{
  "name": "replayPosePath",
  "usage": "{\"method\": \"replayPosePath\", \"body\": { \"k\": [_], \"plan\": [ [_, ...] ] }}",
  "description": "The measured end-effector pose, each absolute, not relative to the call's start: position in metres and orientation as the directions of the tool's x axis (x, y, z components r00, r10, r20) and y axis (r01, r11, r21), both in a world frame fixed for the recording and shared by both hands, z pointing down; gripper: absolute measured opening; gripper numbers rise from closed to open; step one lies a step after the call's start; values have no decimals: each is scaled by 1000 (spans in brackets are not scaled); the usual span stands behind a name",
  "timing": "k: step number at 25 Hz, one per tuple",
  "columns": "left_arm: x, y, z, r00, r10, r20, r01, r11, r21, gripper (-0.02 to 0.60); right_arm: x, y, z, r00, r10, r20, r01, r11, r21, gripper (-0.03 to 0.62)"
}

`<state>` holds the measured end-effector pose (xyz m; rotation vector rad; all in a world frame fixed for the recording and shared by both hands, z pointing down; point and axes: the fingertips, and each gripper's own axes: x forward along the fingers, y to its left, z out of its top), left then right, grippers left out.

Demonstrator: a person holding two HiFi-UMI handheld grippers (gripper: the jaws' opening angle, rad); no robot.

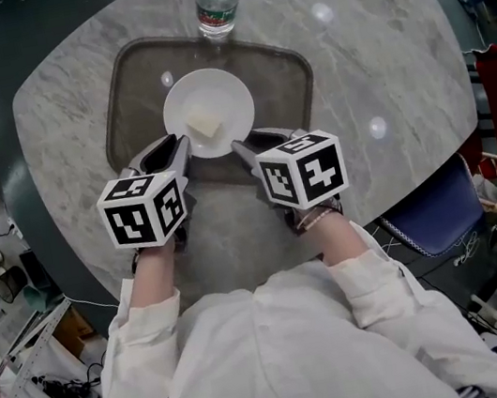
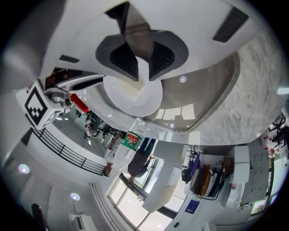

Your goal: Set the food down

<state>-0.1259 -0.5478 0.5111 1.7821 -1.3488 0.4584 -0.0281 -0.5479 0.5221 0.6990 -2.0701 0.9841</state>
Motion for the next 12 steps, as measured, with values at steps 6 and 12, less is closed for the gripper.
{"method": "replayPosePath", "body": {
  "k": [6,12],
  "plan": [
    [-122,-551,510,358,-616,701,-917,-89,390,65,-22,-549,522,-567,-166,807,-728,559,-396,89],
    [-126,-551,501,364,-650,667,-910,-95,404,66,-13,-551,520,-553,-205,807,-746,552,-371,89]
  ]
}}
